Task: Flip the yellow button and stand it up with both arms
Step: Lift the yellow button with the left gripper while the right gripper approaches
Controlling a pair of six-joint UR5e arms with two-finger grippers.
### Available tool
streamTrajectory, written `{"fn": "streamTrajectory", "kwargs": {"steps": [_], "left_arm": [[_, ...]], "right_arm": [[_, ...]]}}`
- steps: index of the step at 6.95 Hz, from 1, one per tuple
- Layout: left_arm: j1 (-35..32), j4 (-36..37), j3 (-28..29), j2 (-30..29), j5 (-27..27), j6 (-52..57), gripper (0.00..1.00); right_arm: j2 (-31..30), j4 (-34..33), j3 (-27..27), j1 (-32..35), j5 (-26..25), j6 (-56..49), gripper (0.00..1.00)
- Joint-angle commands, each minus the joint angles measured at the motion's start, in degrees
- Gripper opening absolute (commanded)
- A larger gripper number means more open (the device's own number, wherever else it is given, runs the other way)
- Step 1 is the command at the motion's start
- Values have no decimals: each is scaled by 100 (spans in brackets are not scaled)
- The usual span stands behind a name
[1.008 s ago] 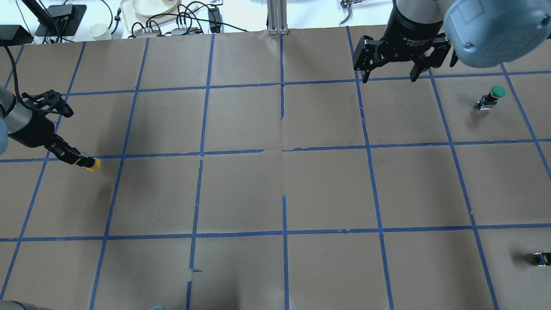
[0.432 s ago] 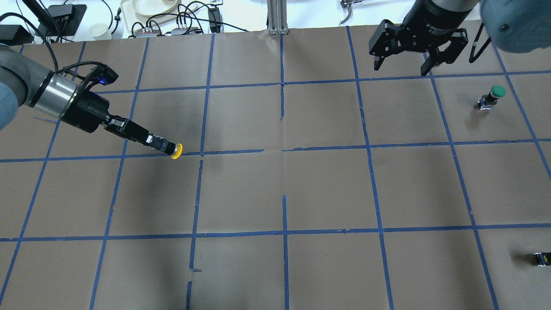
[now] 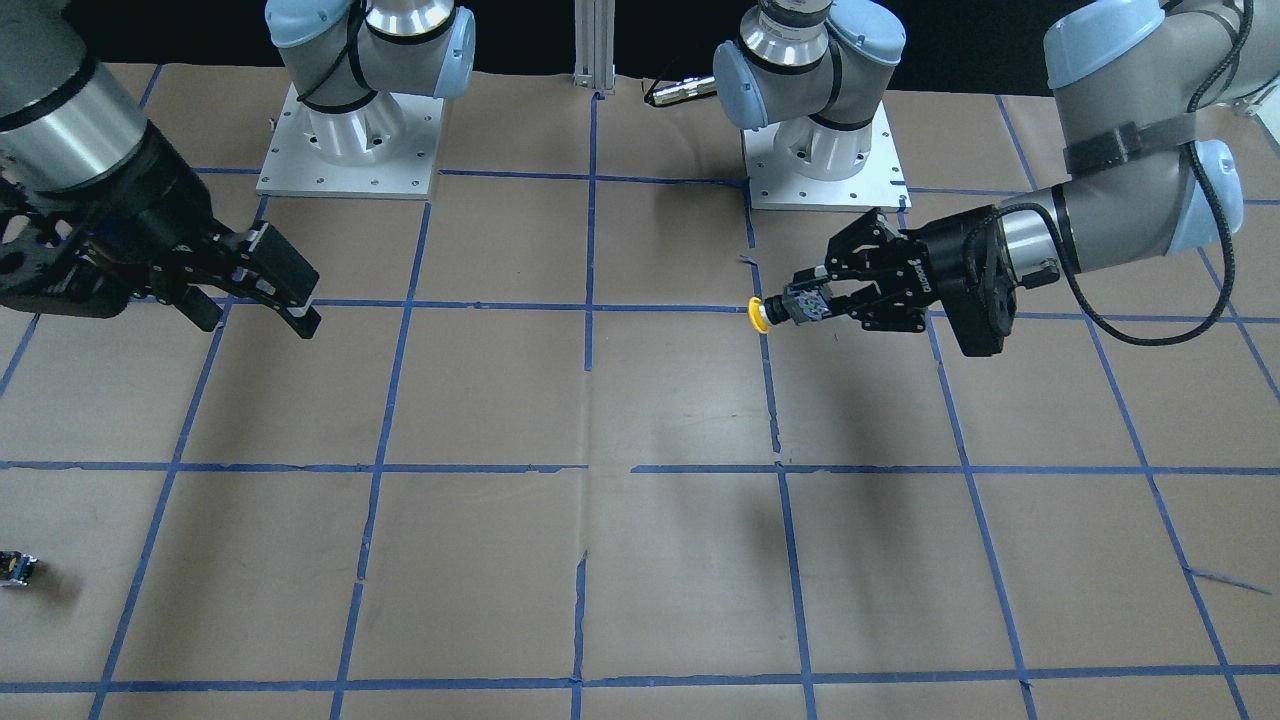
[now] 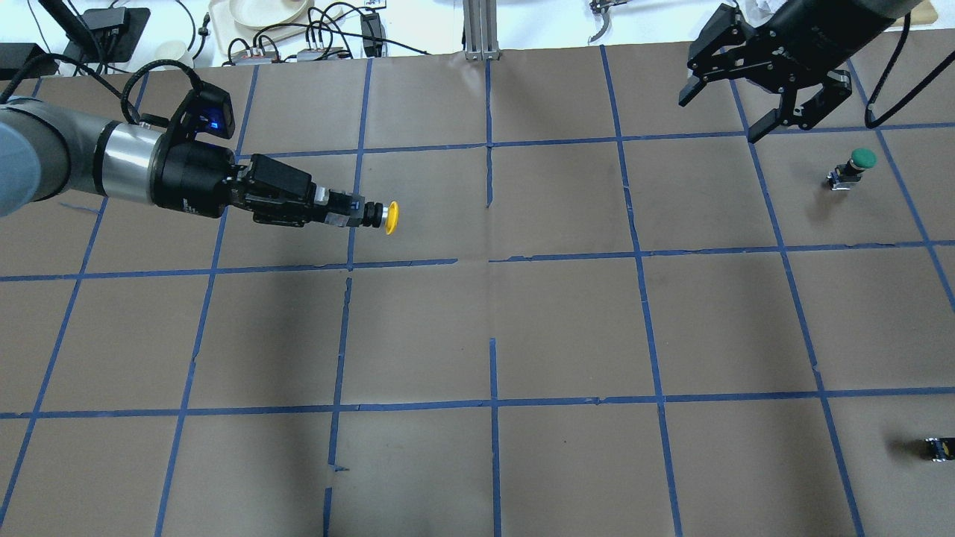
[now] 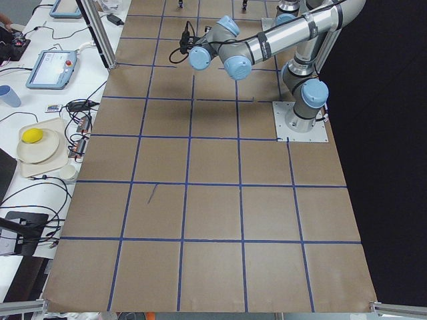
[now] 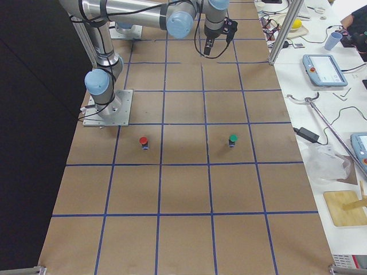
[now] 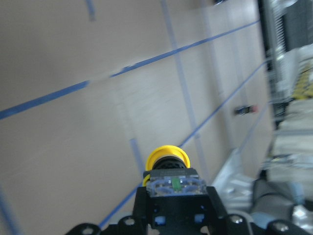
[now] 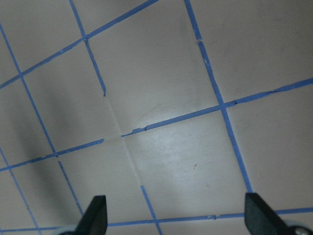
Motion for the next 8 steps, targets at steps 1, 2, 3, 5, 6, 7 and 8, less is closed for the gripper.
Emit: {"fn": "streamTrajectory", "kwargs": {"steps": [1,2,3,5,6,7,8], "left_arm": [[-599,-588,-85,202,-1987,-171,2],[-714,-676,-165,220,-2447,-190,2],[-872,-772,-235,299,-2826,-181,2],[-1154,-764,-245,343,-3154,-163,2],[-1164,-791,-262,404,-3146,-172,2],[-1190,-782,-253,396,-3129,-172,2],[-1356,-782,-253,413,-3137,-172,2]], "right_arm": [[-122,1308,2,-229,1286,78,99],[-150,2100,-7,-238,2059,87,100],[-263,2874,2,-229,2388,96,100],[-308,3488,28,50,3328,78,100],[-265,3427,29,418,3732,113,99],[-229,2931,37,526,4015,540,99],[-194,2456,63,553,4052,814,100]]}}
